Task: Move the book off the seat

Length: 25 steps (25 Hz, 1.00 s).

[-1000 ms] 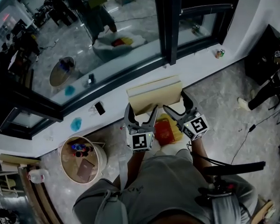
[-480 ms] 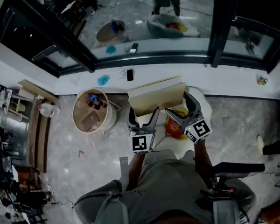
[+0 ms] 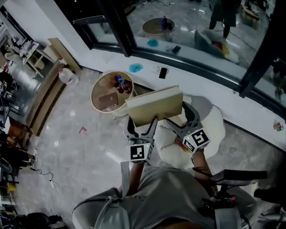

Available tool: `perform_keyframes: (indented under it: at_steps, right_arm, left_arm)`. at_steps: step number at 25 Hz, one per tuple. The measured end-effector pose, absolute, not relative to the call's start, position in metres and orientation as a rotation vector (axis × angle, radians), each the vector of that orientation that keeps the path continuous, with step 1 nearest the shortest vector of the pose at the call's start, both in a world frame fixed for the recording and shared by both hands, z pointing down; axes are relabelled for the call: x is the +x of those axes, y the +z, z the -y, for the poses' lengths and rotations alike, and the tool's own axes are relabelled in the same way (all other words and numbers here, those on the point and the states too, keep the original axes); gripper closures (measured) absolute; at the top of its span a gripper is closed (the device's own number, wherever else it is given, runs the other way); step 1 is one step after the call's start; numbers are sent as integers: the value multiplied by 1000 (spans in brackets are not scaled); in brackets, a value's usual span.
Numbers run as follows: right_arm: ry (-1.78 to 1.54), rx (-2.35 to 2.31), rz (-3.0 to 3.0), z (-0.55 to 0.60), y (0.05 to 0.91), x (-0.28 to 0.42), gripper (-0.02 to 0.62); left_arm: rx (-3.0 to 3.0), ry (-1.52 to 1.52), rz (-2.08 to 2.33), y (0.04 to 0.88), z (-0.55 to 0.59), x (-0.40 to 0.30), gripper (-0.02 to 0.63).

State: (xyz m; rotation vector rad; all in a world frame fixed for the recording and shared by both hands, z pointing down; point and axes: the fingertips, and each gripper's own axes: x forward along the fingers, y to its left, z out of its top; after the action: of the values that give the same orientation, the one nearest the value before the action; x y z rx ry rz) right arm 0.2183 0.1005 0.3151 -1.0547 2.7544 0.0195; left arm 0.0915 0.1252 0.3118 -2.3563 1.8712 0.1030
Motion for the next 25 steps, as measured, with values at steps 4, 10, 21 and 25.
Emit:
perform_keyframes:
  at_steps: [4, 10, 21, 25]
  right_arm:
    - [11, -1004, -2820, -111, 310, 162, 160]
    - [14, -949, -2899, -124, 308, 63, 160]
    - [73, -983, -2937, -115, 312, -90, 160]
    - [54, -948, -2979, -118, 319, -127, 160]
  left_arm:
    - [-2345, 142, -1918, 309, -136, 34, 150]
    - [-2322, 245, -2013, 313, -150, -68, 150]
    - [-2332, 303, -1991, 319, -137, -221, 152]
    - [-2352, 328, -1985, 325, -137, -260, 152]
